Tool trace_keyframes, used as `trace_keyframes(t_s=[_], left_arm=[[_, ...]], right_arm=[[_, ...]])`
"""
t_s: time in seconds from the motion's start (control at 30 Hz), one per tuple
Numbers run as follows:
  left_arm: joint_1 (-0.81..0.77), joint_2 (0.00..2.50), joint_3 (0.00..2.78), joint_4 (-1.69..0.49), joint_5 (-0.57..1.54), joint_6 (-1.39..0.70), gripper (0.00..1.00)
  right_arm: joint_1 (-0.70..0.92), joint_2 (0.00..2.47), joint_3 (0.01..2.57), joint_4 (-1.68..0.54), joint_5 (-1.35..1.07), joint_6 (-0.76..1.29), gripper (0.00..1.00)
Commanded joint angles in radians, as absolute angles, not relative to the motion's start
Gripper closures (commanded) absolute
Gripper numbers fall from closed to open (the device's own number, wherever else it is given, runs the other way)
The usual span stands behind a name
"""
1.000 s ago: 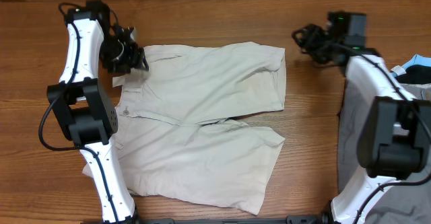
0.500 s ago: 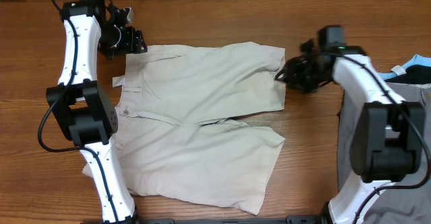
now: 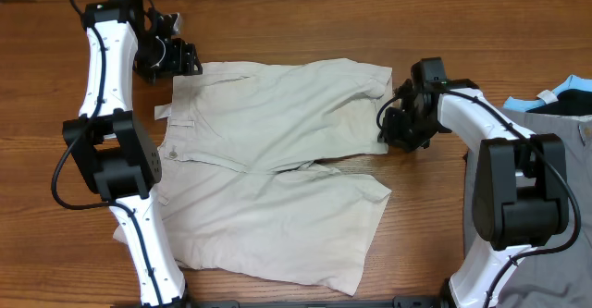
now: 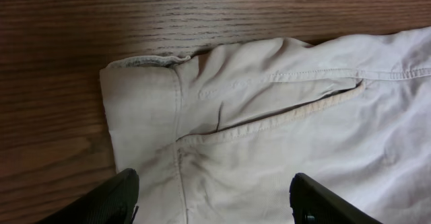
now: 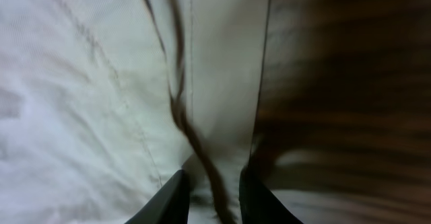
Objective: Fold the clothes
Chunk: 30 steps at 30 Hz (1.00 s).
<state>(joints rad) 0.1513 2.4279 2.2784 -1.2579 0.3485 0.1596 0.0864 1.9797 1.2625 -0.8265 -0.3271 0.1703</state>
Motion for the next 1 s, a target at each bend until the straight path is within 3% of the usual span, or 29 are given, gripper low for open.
trace_keyframes(t_s=[0.0,0.27,0.43,0.5,0.97], left_arm=[[0.155,2.426,2.301,-1.257,0.356,0.168,0.25],[0.159,2.426,2.301,-1.252,0.299,0.168,0.26],[0.159,2.426,2.301,-1.244,0.297,0.168,0.24],[0.159,2.426,2.301,-1.243,0.296,0.168,0.24],[0.159,2.426,2.301,-1.250,0.296,0.163,0.23]], right_arm=[[0.091,1.978,1.254,-0.841,-0.430,0.099,0.71],[0.089,1.912,1.254,-0.851,-0.428,0.081,0.61],[0.092,1.916,1.246,-0.876,-0.429,0.078,0.78],[0.101,1.918,1.236,-0.879,-0.427,0.077,0.96],[0.055,1.888,1.270,-1.133,-0.132,0.139,0.96]])
